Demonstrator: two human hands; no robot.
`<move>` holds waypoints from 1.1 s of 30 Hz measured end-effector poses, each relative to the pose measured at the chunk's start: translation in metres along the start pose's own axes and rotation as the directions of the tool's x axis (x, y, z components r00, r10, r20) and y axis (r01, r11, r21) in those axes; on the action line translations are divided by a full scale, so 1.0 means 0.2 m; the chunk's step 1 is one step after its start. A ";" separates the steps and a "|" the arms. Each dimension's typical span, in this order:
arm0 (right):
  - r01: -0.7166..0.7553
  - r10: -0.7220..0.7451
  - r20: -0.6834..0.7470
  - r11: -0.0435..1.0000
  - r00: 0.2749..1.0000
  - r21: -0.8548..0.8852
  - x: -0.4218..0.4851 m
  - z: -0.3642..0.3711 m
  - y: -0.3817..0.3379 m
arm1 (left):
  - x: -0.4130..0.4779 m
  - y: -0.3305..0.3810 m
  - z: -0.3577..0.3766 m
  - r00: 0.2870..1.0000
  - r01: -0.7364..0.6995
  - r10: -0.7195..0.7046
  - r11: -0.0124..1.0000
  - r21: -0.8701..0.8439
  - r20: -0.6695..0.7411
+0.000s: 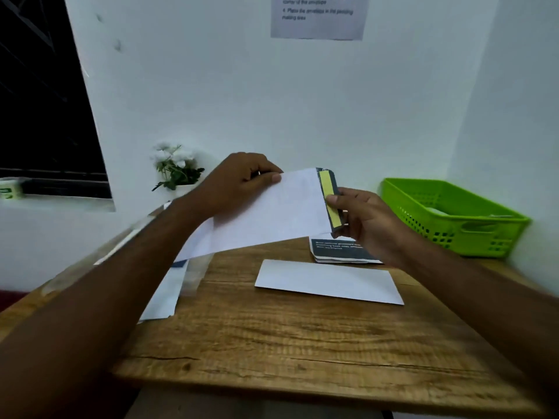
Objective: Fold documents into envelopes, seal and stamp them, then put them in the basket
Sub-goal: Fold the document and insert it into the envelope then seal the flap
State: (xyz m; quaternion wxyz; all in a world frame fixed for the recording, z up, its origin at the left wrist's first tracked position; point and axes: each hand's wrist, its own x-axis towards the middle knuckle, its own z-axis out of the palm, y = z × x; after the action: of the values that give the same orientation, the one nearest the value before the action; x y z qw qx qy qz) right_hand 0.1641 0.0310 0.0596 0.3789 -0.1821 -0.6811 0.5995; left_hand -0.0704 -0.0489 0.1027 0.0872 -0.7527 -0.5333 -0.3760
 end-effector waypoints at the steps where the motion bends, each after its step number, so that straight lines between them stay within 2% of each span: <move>1: -0.012 0.012 -0.015 1.000 1.000 -0.013 0.01 -0.03 0.01 | 0.02 -0.02 0.04 1.000 0.003 -0.003 1.000 -0.002 0.012; 5: -0.044 0.040 -0.064 0.997 0.997 -0.067 0.03 -0.09 0.10 | 0.05 -0.11 0.17 0.998 0.000 -0.002 1.000 0.029 0.065; 14: -0.120 0.098 -0.128 0.978 0.987 -0.173 0.05 -0.04 0.23 | -0.02 -0.12 0.26 0.988 -0.121 0.112 0.989 0.080 0.104; 16: -0.082 0.052 -0.166 0.981 0.985 -0.176 0.04 -0.03 0.24 | -0.04 -0.09 0.28 0.985 -0.137 0.114 0.973 0.188 0.130; 19: -0.015 -0.014 -0.219 0.991 0.976 -0.130 0.04 -0.04 0.24 | -0.10 -0.05 0.29 0.975 -0.149 0.054 0.879 0.452 0.215; 21: 0.007 -0.030 -0.240 0.995 0.970 -0.097 0.04 -0.04 0.23 | -0.14 -0.03 0.31 0.968 -0.145 0.009 0.835 0.532 0.249; 26: -0.041 0.032 -0.224 0.999 0.974 -0.035 0.02 -0.02 0.23 | -0.15 0.02 0.34 0.980 -0.153 0.040 0.783 0.603 0.197; 33: -0.084 0.061 -0.204 0.991 0.977 -0.106 0.00 -0.02 0.22 | -0.15 0.08 0.32 0.983 -0.178 0.118 0.797 0.577 0.140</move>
State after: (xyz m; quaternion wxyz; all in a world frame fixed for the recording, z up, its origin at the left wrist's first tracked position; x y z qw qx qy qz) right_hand 0.1580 0.0422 0.0174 0.4127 -0.2875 -0.6653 0.5517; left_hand -0.0312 -0.0433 0.0436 0.3185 -0.7456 -0.5662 -0.1482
